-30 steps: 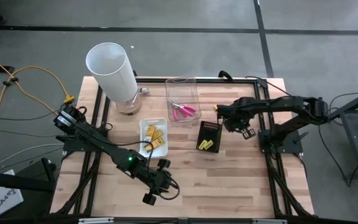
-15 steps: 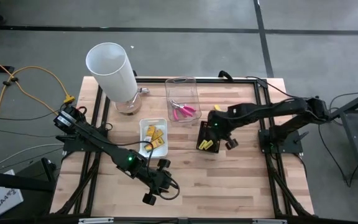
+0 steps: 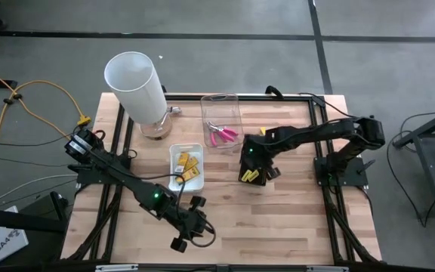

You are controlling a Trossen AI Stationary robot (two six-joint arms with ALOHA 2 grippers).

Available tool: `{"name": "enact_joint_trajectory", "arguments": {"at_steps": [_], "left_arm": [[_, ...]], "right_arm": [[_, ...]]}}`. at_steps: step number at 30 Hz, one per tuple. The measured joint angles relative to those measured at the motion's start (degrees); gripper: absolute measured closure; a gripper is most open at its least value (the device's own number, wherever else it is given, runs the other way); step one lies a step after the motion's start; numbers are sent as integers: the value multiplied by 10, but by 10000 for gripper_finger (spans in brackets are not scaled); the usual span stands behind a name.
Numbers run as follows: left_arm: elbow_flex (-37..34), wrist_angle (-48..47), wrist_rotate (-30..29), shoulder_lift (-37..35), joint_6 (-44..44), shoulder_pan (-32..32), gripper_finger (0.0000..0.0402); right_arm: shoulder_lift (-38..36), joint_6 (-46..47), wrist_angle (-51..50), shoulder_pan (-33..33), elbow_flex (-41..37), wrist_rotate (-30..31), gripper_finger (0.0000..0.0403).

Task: Pick & Place School Supplies
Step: Put the right yellow eraser into the black bin, then put the yellow eraser into the black bin

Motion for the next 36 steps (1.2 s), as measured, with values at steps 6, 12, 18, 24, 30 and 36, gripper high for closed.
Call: {"name": "enact_joint_trajectory", "arguments": {"at_steps": [6, 12, 18, 24, 30, 36], "left_arm": [[0, 0, 0, 0, 2, -1, 264], [0, 0, 0, 0, 2, -1, 264], [0, 0, 0, 0, 1, -1, 264], [0, 0, 0, 0, 1, -1, 264], [0, 0, 0, 0, 0, -1, 264], [0, 0, 0, 0, 0, -1, 264]], "right_arm": [[0, 0, 5, 1, 0, -1, 295], [-1, 3, 10, 1, 0, 10, 267], [-7, 124, 7, -15, 12, 59, 262], [-7, 212, 4, -71, 25, 87, 263], [-7, 305, 2, -160, 28, 72, 264], [-6, 381, 3, -248, 28, 26, 264]]}}
